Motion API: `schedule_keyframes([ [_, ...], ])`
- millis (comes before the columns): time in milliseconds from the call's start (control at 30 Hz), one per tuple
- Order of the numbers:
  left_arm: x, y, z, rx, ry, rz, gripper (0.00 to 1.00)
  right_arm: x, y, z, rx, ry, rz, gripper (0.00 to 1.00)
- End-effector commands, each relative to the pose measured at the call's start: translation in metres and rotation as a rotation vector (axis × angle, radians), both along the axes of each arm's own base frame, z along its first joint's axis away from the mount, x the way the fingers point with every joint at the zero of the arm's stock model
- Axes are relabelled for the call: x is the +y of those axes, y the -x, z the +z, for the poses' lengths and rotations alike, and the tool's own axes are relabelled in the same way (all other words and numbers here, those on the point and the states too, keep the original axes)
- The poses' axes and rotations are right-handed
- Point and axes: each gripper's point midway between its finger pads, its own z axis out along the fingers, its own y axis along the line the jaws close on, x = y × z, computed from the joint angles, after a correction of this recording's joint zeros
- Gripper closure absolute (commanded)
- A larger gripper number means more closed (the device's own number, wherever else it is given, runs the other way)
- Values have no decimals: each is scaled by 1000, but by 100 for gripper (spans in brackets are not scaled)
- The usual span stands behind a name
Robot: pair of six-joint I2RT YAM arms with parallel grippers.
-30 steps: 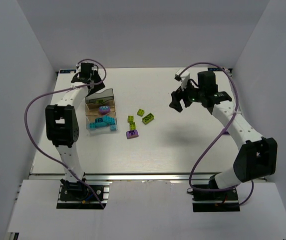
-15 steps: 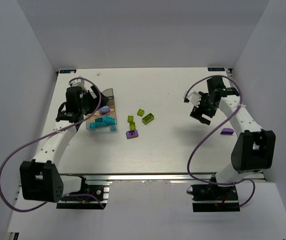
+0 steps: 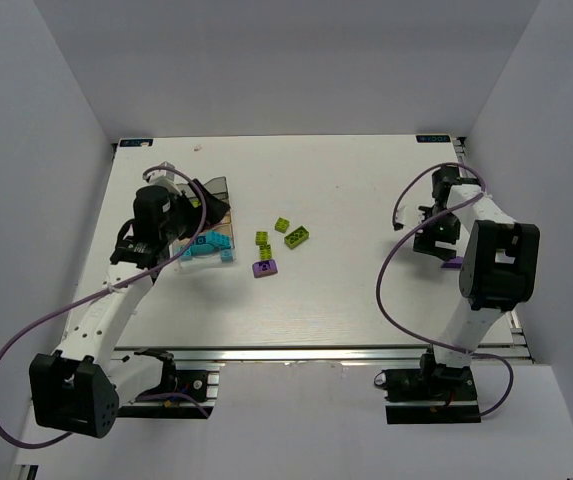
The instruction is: Sort the legos into containers by color
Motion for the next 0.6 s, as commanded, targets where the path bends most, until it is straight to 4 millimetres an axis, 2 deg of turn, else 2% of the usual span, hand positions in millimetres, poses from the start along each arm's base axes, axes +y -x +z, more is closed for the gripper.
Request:
schedule_keyframes([
  [0, -7, 7, 2, 2, 6, -3, 2, -16, -1, 1, 61, 60, 95, 14],
  [300, -15, 13, -4, 25, -1, 5, 2, -34, 1, -23, 105, 78, 94, 16],
  [567, -17, 17, 0, 17, -4, 6, 2, -29, 29, -36, 186, 51, 89, 27],
])
